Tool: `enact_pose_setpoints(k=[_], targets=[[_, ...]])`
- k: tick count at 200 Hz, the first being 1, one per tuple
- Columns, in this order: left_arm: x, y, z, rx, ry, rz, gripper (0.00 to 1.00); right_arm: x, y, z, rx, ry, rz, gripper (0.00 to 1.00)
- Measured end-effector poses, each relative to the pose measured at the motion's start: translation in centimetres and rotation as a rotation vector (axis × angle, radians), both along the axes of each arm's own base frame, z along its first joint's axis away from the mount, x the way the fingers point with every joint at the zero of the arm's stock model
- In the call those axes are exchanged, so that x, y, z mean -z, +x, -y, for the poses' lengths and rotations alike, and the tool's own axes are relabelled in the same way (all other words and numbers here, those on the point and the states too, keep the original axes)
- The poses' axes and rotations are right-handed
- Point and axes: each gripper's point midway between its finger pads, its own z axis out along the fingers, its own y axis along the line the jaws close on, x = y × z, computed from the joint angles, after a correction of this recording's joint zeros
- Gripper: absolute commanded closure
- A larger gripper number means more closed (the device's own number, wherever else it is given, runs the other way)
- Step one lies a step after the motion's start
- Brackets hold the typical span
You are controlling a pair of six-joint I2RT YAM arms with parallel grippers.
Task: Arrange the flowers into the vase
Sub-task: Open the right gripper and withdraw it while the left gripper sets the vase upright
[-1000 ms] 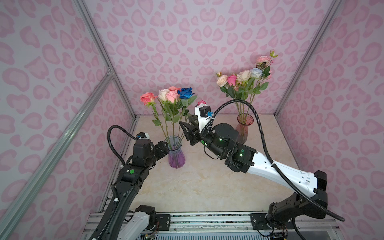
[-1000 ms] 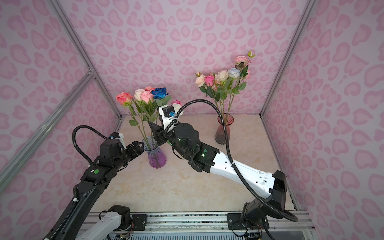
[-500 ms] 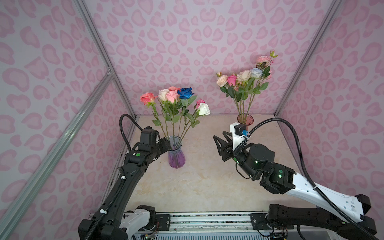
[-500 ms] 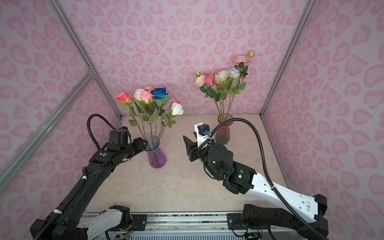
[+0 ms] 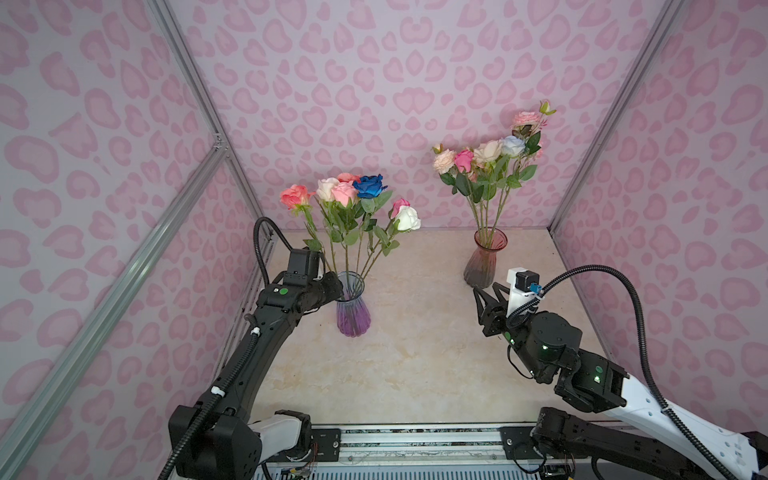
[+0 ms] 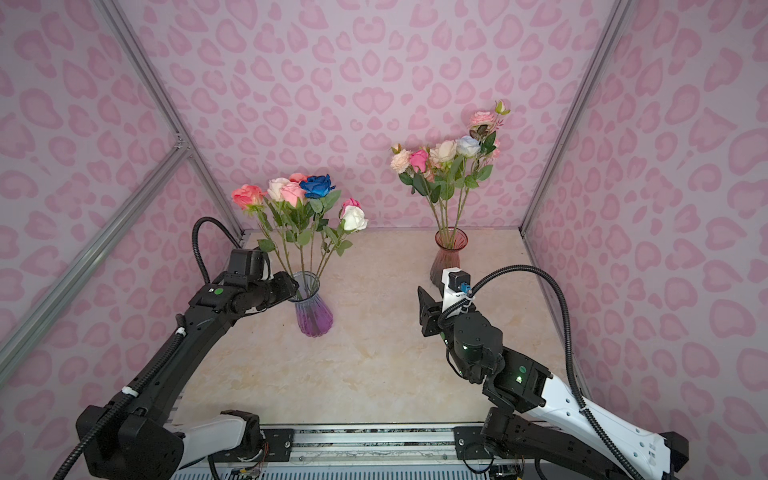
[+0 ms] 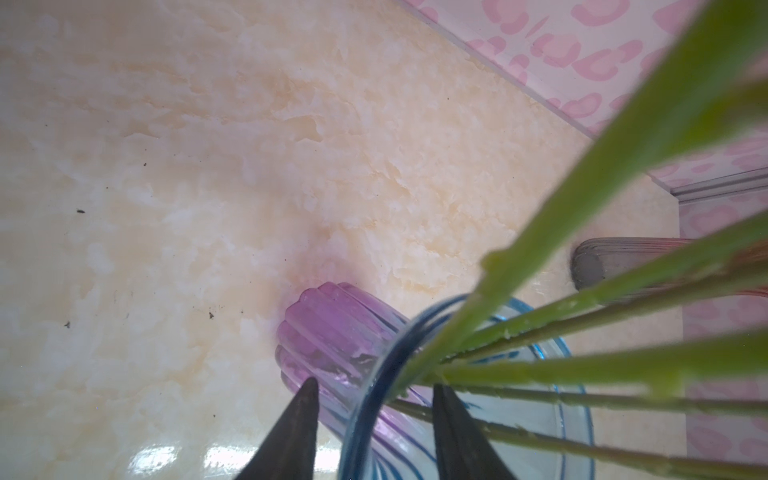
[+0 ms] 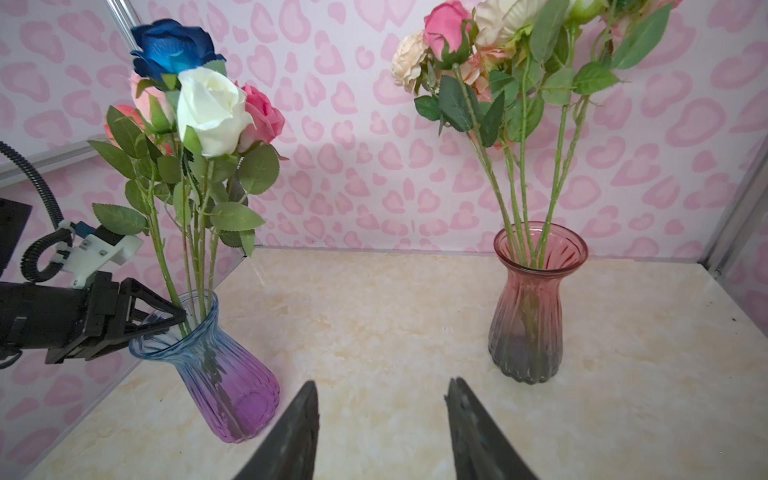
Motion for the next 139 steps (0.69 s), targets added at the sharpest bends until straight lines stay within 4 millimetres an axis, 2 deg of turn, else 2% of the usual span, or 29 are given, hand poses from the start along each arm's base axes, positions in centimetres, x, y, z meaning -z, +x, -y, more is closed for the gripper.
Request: enact_pose_setpoints(k=[13, 30, 33, 48, 115, 139], targets=[[0.3, 0.0, 0.2, 0.015, 0.002, -0.015, 0.62, 0.2, -0.1, 0.6, 0.017, 0.003, 0.0, 0.49], [0.8, 0.0, 0.2, 0.025, 0.009, -0.035, 0.63, 0.4, -0.3, 1.3, 0.034, 0.005, 0.001, 0.5], [0.8, -0.1, 0.3, 0.027, 0.009, -0.039, 0.67, 0.4, -0.3, 1.4, 0.037, 0.006, 0.002, 0.5], [1.1, -0.2, 0.3, 0.033, 0.013, -0.052, 0.72, 0.5, -0.5, 2.0, 0.051, 0.012, 0.006, 0.5], [0.7, 0.0, 1.1, 0.073, -0.004, -0.085, 0.84, 1.1, -0.9, 3.5, 0.089, 0.021, 0.018, 0.51], [0.7, 0.3, 1.2, 0.086, 0.0, -0.099, 0.93, 0.6, -1.2, 4.6, 0.117, 0.045, 0.036, 0.51]])
